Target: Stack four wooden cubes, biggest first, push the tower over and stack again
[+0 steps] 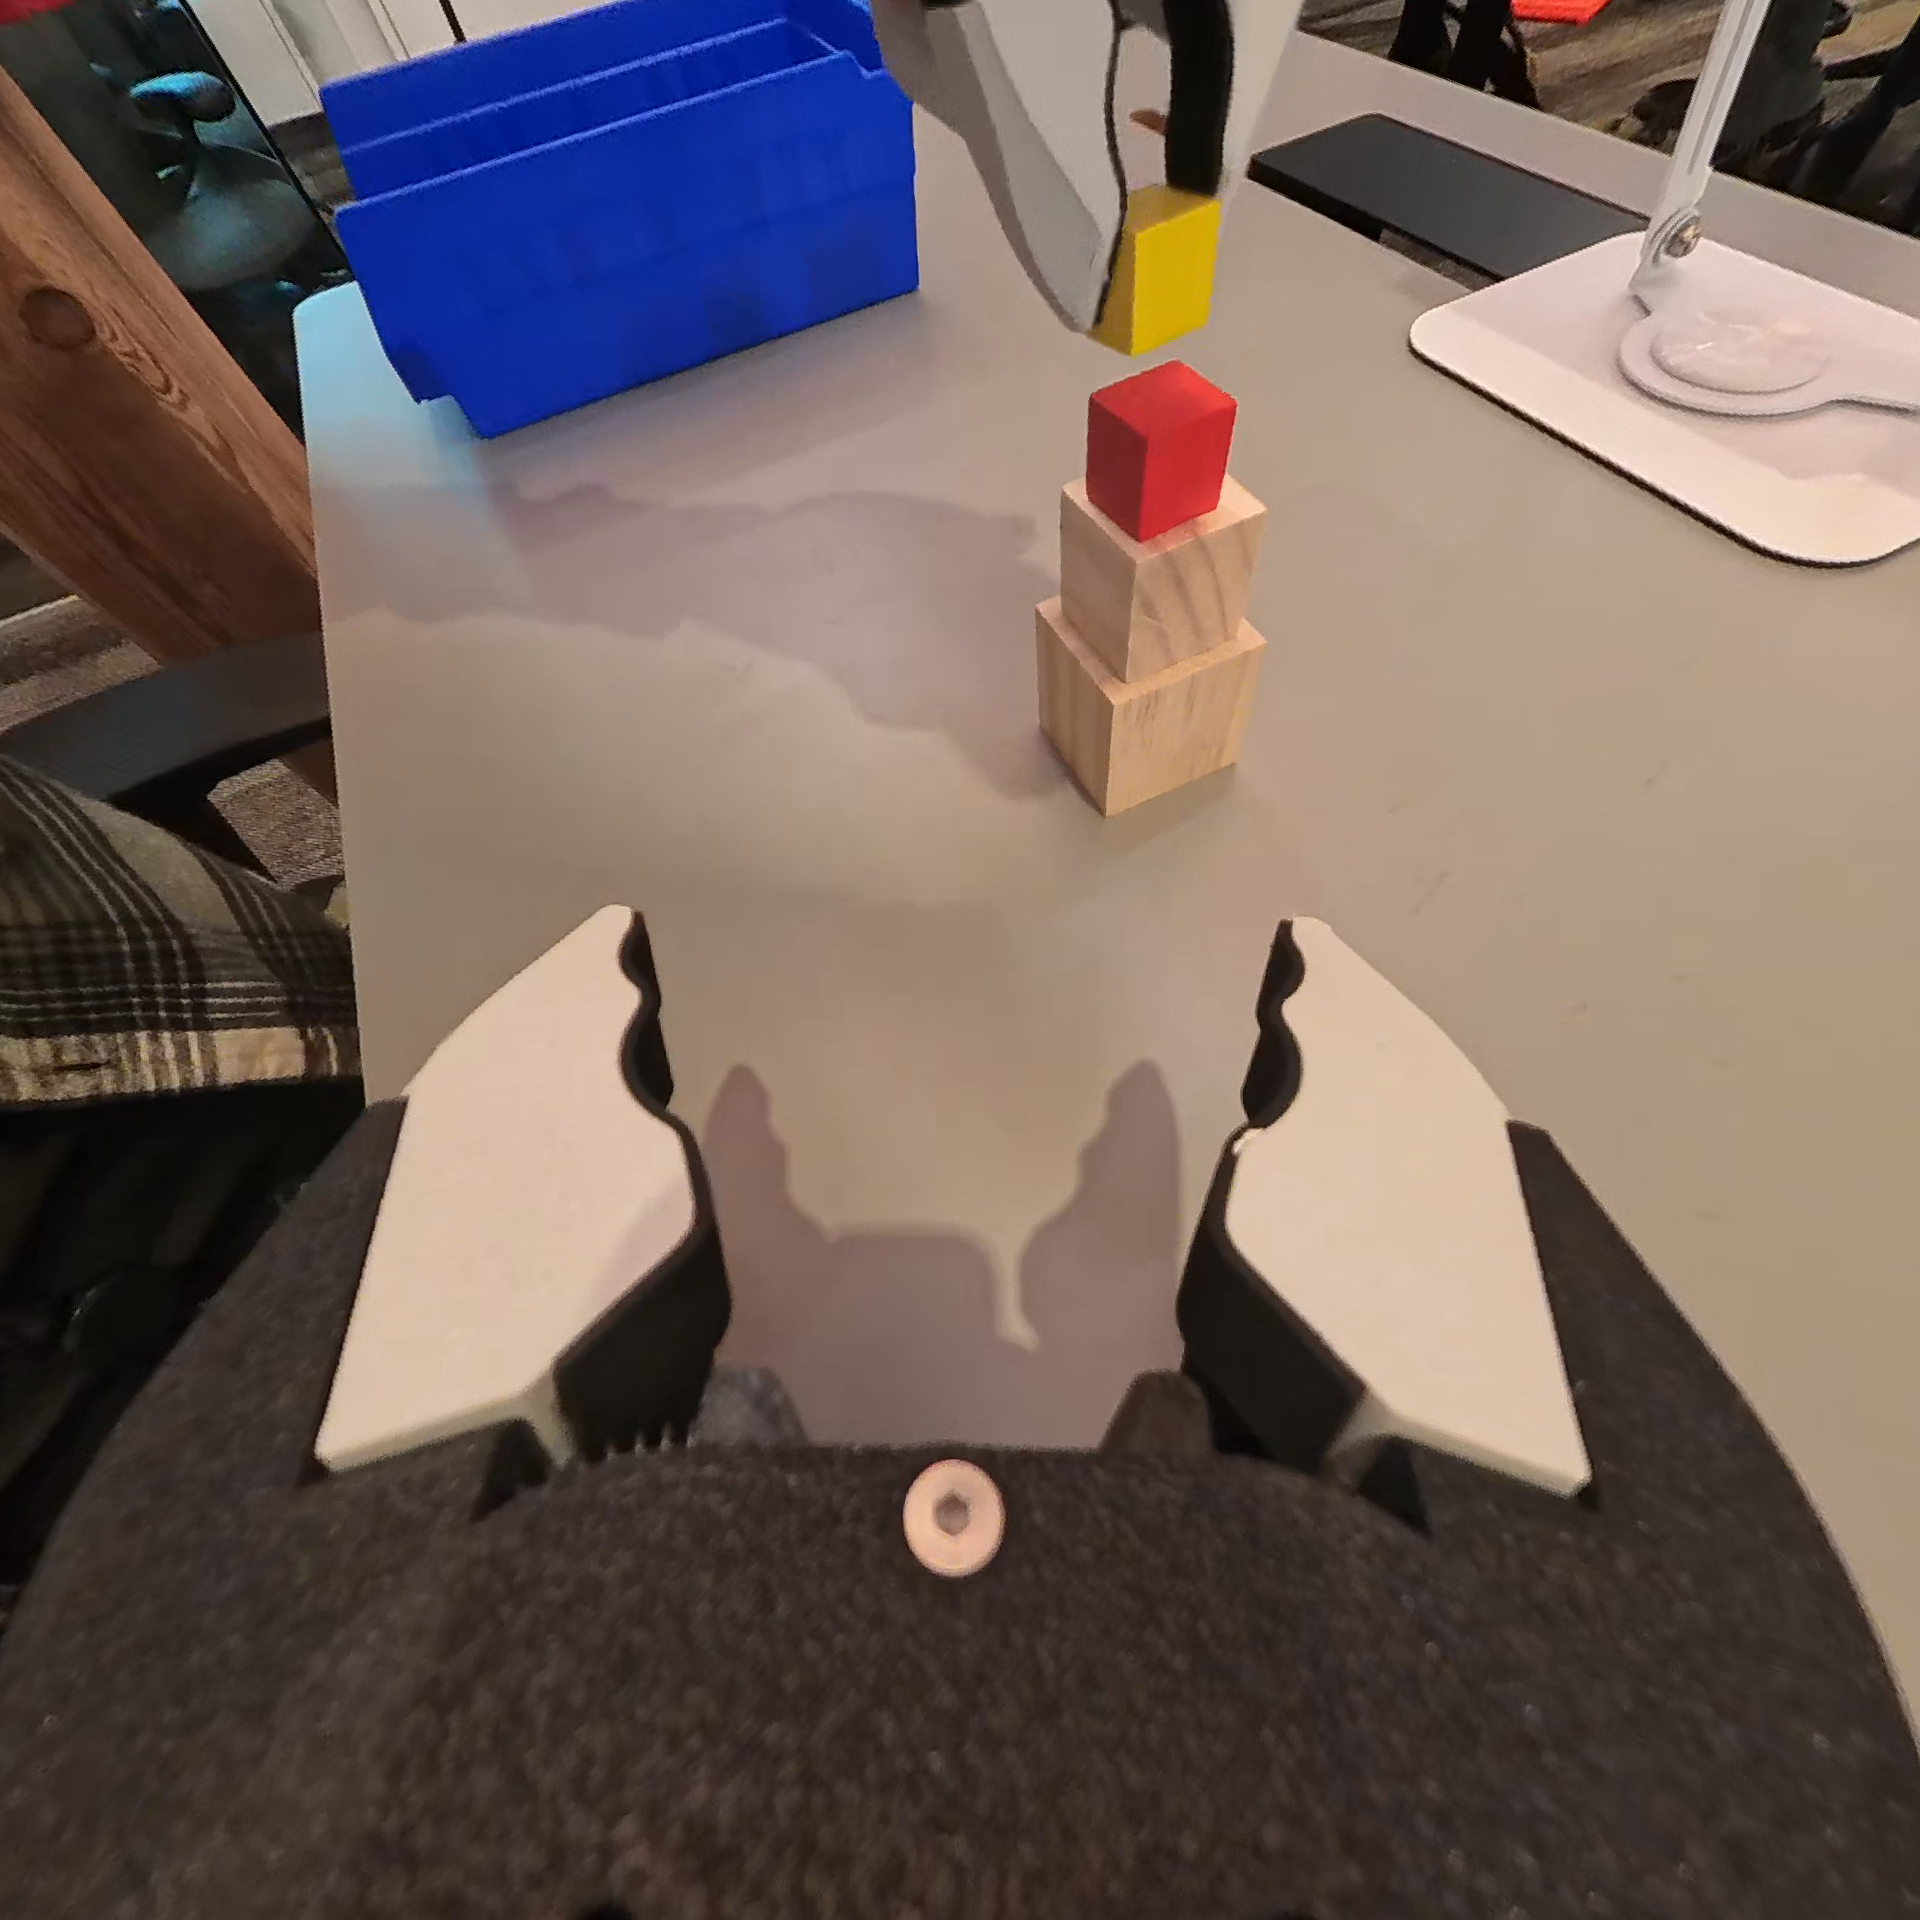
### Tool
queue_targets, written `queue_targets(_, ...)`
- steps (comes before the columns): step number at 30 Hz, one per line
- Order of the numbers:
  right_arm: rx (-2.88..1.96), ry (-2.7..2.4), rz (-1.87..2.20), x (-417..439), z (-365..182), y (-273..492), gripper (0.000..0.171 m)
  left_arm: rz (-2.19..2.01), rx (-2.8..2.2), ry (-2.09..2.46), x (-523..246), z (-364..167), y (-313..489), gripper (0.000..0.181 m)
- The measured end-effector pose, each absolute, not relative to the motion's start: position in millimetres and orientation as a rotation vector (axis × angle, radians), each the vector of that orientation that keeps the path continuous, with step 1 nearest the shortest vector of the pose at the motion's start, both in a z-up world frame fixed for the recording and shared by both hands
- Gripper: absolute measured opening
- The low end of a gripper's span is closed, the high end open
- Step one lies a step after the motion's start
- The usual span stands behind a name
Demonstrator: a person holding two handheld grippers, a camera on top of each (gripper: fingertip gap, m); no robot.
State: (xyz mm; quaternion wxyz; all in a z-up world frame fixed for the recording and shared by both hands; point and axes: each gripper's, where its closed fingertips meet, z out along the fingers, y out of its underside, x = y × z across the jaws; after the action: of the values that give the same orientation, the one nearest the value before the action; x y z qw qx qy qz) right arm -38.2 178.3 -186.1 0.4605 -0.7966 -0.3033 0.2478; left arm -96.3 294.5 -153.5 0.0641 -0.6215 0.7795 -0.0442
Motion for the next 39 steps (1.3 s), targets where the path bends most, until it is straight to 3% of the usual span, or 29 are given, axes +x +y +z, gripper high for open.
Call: queue_targets(39,-1.953,-0.746,0.617,-37.3,-183.9,177.7,0.109,-0.131,-1.823,2.460,-93.6,-168.1,298.2,0.022)
